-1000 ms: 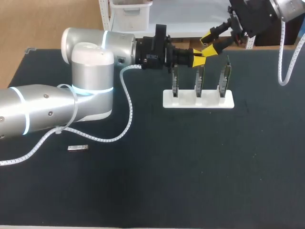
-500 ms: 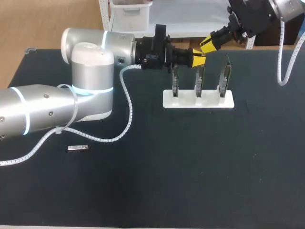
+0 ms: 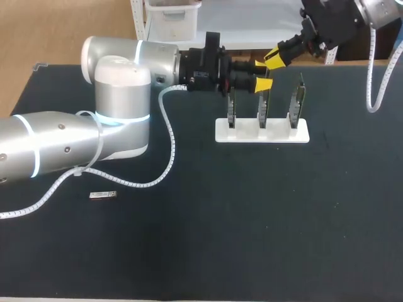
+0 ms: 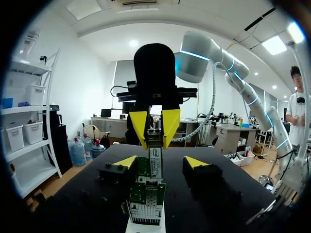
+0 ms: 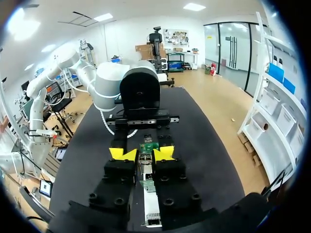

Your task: Pick up the optical module with the left hand, and insert it into the network port with the right hand.

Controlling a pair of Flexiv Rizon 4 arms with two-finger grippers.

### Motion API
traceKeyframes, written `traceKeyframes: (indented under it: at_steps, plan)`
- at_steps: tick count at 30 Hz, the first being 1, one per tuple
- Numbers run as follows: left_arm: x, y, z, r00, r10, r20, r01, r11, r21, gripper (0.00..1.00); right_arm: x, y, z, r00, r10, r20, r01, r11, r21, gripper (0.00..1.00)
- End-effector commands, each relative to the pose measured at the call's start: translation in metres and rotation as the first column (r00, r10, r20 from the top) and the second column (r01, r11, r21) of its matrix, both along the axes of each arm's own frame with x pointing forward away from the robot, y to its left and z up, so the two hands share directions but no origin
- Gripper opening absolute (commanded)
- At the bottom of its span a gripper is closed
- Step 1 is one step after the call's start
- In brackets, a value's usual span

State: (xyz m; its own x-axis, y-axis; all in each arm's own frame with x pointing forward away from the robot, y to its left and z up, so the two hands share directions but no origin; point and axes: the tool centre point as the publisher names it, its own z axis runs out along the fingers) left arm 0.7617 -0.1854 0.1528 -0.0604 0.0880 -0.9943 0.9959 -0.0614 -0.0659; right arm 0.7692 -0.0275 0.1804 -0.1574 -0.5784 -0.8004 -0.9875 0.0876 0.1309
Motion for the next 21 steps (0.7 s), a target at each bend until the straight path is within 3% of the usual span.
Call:
traceKeyframes:
  at_steps: [1, 11, 17, 21]
  plan:
    - [0.001, 0.000, 0.000, 1.000, -0.001, -0.001, 0.001, 1.000, 0.002, 1.00, 0.003, 0.001, 0.000, 1.000, 0.004, -0.002, -0.004, 1.000, 0.000, 0.00]
    - [-0.001, 0.009, 0.001, 1.000, 0.021, 0.012, -0.021, 0.999, 0.033, 1.00, 0.005, -0.001, 0.001, 1.000, 0.001, 0.004, -0.001, 1.000, -0.003, 0.00]
    - [0.001, 0.016, 0.001, 0.995, 0.074, 0.072, -0.083, 0.988, 0.129, 1.00, 0.005, -0.001, 0.001, 1.000, -0.001, 0.005, 0.001, 1.000, -0.002, 0.00]
    - [0.000, 0.014, 0.002, 0.990, 0.044, 0.134, -0.072, 0.976, 0.207, 1.00, 0.005, -0.001, 0.001, 1.000, -0.004, 0.005, 0.004, 1.000, 0.000, 0.00]
